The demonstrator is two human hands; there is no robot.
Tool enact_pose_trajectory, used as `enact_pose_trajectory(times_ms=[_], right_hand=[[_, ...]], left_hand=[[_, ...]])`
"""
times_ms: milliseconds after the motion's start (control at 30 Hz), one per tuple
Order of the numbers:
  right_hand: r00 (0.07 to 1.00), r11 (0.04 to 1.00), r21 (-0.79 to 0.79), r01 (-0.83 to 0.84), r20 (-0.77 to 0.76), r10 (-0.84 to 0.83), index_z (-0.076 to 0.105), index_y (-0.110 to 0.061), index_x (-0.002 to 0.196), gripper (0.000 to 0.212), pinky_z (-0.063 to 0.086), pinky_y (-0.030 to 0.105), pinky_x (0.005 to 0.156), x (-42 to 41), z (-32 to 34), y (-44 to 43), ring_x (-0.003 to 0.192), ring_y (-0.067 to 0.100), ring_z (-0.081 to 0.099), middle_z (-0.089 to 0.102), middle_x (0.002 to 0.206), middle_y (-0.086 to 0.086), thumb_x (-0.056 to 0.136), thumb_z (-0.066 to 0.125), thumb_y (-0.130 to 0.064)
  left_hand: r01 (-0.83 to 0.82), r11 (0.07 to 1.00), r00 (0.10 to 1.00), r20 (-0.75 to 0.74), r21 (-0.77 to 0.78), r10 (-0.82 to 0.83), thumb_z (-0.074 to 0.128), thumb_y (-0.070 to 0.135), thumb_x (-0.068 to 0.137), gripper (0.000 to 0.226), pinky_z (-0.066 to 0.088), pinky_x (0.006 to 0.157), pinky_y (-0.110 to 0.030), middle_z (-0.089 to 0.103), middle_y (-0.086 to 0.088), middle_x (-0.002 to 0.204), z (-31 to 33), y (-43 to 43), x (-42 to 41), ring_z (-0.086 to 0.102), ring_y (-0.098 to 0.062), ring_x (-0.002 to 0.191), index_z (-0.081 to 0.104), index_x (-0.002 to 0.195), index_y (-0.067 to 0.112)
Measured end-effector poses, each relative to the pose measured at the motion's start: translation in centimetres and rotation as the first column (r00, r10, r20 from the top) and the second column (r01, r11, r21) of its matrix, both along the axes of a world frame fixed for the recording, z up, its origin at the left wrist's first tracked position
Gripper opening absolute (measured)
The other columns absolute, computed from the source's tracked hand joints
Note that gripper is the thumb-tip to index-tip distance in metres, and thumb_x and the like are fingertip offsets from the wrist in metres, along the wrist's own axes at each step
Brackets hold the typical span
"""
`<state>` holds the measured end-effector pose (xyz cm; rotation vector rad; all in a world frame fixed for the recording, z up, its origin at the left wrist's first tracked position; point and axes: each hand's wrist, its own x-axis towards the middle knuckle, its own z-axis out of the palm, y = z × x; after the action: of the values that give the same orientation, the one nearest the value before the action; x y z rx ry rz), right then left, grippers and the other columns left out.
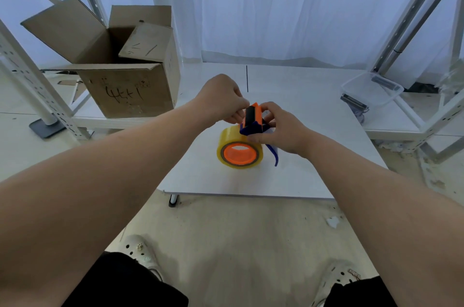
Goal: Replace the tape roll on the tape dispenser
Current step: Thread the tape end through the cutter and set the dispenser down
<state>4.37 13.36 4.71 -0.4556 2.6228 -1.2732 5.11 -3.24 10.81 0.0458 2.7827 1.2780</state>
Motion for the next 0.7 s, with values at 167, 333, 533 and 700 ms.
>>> enact_pose_trajectory(times_ms=[167, 333, 533, 700], right_hand=[[0.995, 0.994, -0.104, -0.032, 0.095, 0.042, 0.042, -0.023, 0.135, 0.071, 0.047, 0.014, 0.074, -0.3, 0.4, 0.7, 0.100, 0.012, 0.056, 0.054, 0.118, 0.000, 0.075, 0.079, -0.016], [0.978, 0.986, -0.162, -0.046, 0.193, 0.078, 0.041, -0.027, 0.140, 0.073, 0.047, 0.017, 0.069, -0.6, 0.2, 0.7, 0.111, 0.021, 0.057, 0.052, 0.130, 0.001, 0.077, 0.077, -0.013], [0.971, 0.984, -0.177, -0.033, 0.226, 0.073, 0.041, -0.032, 0.137, 0.069, 0.048, 0.023, 0.067, -0.7, 0.4, 0.5, 0.106, 0.022, 0.060, 0.052, 0.128, 0.002, 0.079, 0.076, -0.018], [0.951, 0.981, -0.191, 0.020, 0.308, 0.040, 0.044, -0.035, 0.136, 0.063, 0.052, 0.032, 0.072, -0.5, 0.4, 0.9, 0.111, 0.027, 0.057, 0.052, 0.127, 0.003, 0.081, 0.073, -0.022]], left_hand=[[-0.105, 0.993, 0.994, -0.022, 0.056, 0.106, 0.060, 0.013, 0.089, 0.013, 0.060, 0.071, -0.032, 0.073, -0.013, 0.078, -0.4, -1.0, -0.6, 0.072, -0.022, 0.072, 0.063, 0.081, 0.002], [-0.133, 0.977, 0.991, 0.018, 0.168, 0.132, 0.058, 0.010, 0.090, 0.011, 0.060, 0.062, -0.028, 0.069, -0.016, 0.072, -1.0, -0.6, -0.8, 0.071, -0.021, 0.066, 0.060, 0.085, 0.001], [-0.113, 0.979, 0.993, -0.010, 0.170, 0.117, 0.055, 0.010, 0.092, 0.011, 0.060, 0.063, -0.027, 0.070, -0.015, 0.073, -0.9, -0.3, -0.8, 0.072, -0.021, 0.068, 0.058, 0.085, 0.002], [-0.029, 0.999, 0.998, -0.059, 0.040, 0.031, 0.053, 0.012, 0.093, 0.012, 0.060, 0.074, -0.033, 0.071, -0.014, 0.077, -0.8, 0.3, -0.1, 0.073, -0.023, 0.073, 0.057, 0.084, 0.004]])
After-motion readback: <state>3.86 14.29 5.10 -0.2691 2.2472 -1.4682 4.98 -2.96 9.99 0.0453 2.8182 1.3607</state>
